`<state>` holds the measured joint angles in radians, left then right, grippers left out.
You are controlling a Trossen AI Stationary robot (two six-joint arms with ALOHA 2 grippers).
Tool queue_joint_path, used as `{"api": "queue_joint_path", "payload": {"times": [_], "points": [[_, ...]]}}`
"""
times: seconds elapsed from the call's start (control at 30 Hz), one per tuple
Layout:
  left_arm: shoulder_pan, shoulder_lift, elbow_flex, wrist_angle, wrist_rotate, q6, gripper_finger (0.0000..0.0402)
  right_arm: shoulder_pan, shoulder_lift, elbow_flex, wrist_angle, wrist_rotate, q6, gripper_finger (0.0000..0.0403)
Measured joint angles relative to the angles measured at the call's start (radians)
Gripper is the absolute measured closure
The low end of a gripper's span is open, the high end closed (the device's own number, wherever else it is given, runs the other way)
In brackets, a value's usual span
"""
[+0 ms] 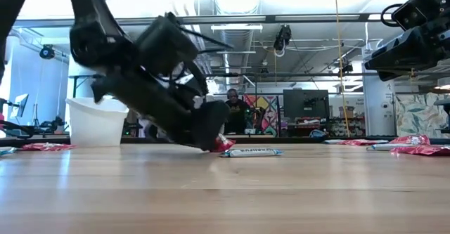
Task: Sort candy by brand, put in halloween buckets
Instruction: Put the red candy into the white bucket
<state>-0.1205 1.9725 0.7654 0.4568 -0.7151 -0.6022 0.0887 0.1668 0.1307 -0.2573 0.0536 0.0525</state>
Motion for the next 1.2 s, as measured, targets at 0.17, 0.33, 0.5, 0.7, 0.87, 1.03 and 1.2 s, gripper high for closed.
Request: {"api": "queue_joint_path", "payload": {"times": [0.17,0.33,0.5,0.7,0.87,1.03,1.2], "points": [[0.002,-0.195,0.005,-0.171,-0.037,0.044,0.0390,0.000,0.000,0.000,0.000,0.000,0.000,0.0394],[0.021,-0.430,0.031,-0.484,-0.149,0.069,0.0395,0.000,0.000,0.000,0.000,0.000,0.000,0.0394],[0.123,-0.633,0.123,-0.972,-0.260,0.015,0.0397,0.000,0.000,0.000,0.000,0.000,0.000,0.0394],[0.362,-0.749,0.213,-1.513,-0.241,-0.309,0.0397,0.000,0.000,0.000,0.000,0.000,0.000,0.0394],[0.537,-0.762,0.201,-1.575,-0.190,-0.378,0.0397,0.000,0.000,0.000,0.000,0.000,0.000,0.0394],[0.644,-0.693,0.190,-1.521,-0.127,-0.220,0.0397,0.000,0.000,0.000,0.000,0.000,0.000,0.0394],[0.783,-0.634,0.190,-1.520,-0.023,-0.129,0.0397,0.000,0.000,0.000,0.000,0.000,0.000,0.0394]]}}
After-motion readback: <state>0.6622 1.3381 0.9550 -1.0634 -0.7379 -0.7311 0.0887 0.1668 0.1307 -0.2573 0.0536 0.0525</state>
